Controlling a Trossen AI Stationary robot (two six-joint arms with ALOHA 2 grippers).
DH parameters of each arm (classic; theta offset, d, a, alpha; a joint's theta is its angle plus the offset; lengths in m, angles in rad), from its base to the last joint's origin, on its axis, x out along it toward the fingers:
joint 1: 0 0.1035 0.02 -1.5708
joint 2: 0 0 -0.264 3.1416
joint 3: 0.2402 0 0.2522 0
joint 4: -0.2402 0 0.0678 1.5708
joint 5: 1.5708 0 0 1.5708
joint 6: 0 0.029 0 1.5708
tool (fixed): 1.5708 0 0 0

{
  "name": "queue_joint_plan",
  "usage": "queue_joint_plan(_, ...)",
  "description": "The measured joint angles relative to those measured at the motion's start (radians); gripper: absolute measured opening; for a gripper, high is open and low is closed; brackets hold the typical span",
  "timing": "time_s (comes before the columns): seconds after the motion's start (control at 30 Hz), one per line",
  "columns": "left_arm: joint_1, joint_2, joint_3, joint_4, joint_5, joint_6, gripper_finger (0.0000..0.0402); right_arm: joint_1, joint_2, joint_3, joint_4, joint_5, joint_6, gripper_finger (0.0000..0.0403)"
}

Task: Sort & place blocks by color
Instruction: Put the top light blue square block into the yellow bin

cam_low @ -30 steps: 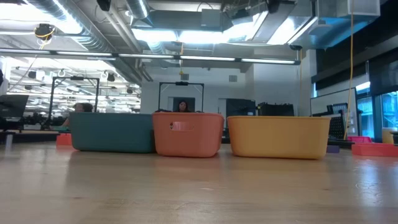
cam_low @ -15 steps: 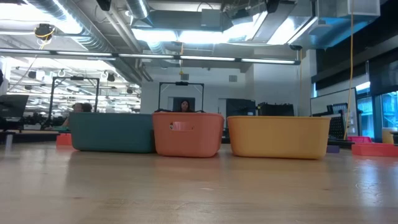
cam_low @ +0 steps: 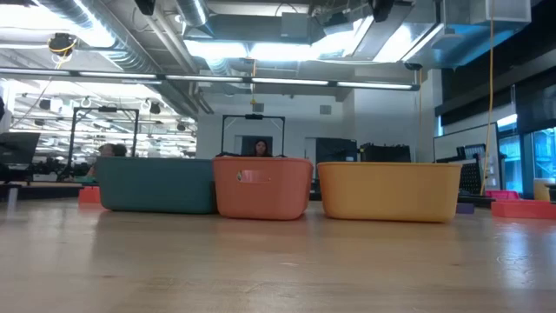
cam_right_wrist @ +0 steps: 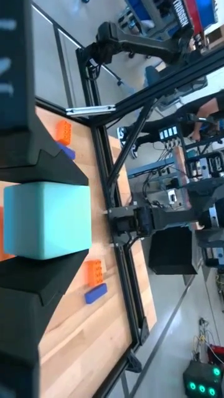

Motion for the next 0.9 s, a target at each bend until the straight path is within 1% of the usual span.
queue_joint_plan(0.03, 0.0, 0.0, 0.0, 0.0, 0.0, 0.0, 0.0165, 0.0, 0.0, 0.005, -0.023, 0.0, 0.001, 0.0139)
queue_joint_plan(0.1, 0.0, 0.0, 0.0, 0.0, -0.001, 0.0, 0.0165, -0.002, 0.006, 0.044, -0.142, 0.002, 0.01, 0.0139)
queue_joint_plan(0.2, 0.0, 0.0, 0.0, 0.0, -0.002, 0.0, 0.0165, -0.028, 0.051, 0.162, -0.433, 0.015, 0.054, 0.0139)
queue_joint_plan(0.27, 0.0, 0.0, 0.0, 0.001, -0.002, 0.0, 0.0165, -0.052, 0.103, 0.246, -0.616, 0.018, 0.078, 0.0139)
queue_joint_plan(0.37, 0.0, 0.0, 0.0, 0.003, -0.016, 0.0, 0.0165, -0.087, 0.192, 0.33, -0.799, -0.039, 0.078, 0.0139)
queue_joint_plan(0.5, 0.0, 0.0, 0.0, 0.003, -0.034, 0.0, 0.0165, -0.11, 0.317, 0.354, -0.857, -0.128, 0.076, 0.0139)
queue_joint_plan(0.73, 0.0, 0.0, 0.0, 0.003, -0.035, 0.0, 0.0165, -0.122, 0.516, 0.354, -0.855, -0.132, 0.094, 0.0139)
queue_joint_plan(0.9, 0.0, 0.0, 0.0, 0.003, -0.035, 0.0, 0.0165, -0.13, 0.608, 0.354, -0.849, -0.134, 0.119, 0.0139)
